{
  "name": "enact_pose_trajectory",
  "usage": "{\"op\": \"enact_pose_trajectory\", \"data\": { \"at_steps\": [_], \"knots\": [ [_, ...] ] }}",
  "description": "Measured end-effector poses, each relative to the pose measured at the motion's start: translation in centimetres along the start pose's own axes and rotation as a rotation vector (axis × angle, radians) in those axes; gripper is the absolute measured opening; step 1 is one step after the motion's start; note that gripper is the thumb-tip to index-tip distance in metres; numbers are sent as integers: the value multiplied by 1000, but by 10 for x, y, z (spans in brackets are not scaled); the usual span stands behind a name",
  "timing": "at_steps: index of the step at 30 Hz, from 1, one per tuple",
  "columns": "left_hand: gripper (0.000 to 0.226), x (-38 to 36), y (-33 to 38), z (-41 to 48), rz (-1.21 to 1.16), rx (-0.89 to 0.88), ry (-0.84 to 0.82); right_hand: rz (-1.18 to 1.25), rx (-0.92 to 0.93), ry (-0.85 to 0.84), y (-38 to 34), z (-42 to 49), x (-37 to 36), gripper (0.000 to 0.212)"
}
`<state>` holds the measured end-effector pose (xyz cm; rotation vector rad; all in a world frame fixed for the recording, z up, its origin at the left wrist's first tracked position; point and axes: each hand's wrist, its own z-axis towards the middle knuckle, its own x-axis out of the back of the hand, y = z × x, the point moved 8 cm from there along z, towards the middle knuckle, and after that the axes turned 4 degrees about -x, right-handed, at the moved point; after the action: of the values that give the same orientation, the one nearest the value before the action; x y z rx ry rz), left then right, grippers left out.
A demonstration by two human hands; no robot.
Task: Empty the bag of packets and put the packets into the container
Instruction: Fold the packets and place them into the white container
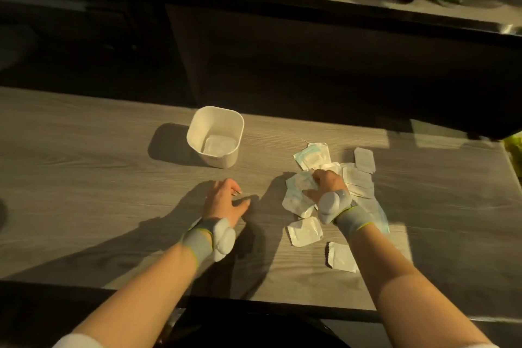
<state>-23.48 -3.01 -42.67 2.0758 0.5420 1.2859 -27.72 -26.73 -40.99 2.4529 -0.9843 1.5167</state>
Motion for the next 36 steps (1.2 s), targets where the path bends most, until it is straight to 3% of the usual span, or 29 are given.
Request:
{"op": "enact_pose_trajectory", "data": {
  "at_steps": [4,8,12,17,18,20,23,25,28,31,34,36],
  "knots": [
    [29,-36,33,-4,-42,-57,-85,270,-58,35,22,-6,19,15],
    [43,-70,60,-4,-137,-39,-132,546,-69,56,49,-10,26,29],
    [52,-88,68,1,-12,-61,-94,632,-70,66,60,-16,28,17],
    [21,-89,80,12,60,-104,-48,455,139,16,45,-20,37,15],
    [20,-87,81,13,9,-103,-41,378,197,-24,35,-21,35,20],
    [20,-81,78,15,-163,-70,9,228,275,-120,15,-22,27,12],
    [22,-70,74,13,-418,-12,82,86,326,-215,-4,-19,10,27],
    [19,-66,73,10,-552,47,80,108,355,-206,-8,-20,9,15],
    [16,-63,73,3,-909,204,105,263,328,-208,-3,-15,7,21],
    [24,-68,83,-3,-1251,258,24,702,227,-260,5,-18,11,16],
    [43,-83,98,-11,-1374,216,-133,1186,155,-397,1,-26,5,21],
    [35,-97,110,-17,-1314,205,-268,1177,168,-428,-5,-32,0,23]
  ]
}}
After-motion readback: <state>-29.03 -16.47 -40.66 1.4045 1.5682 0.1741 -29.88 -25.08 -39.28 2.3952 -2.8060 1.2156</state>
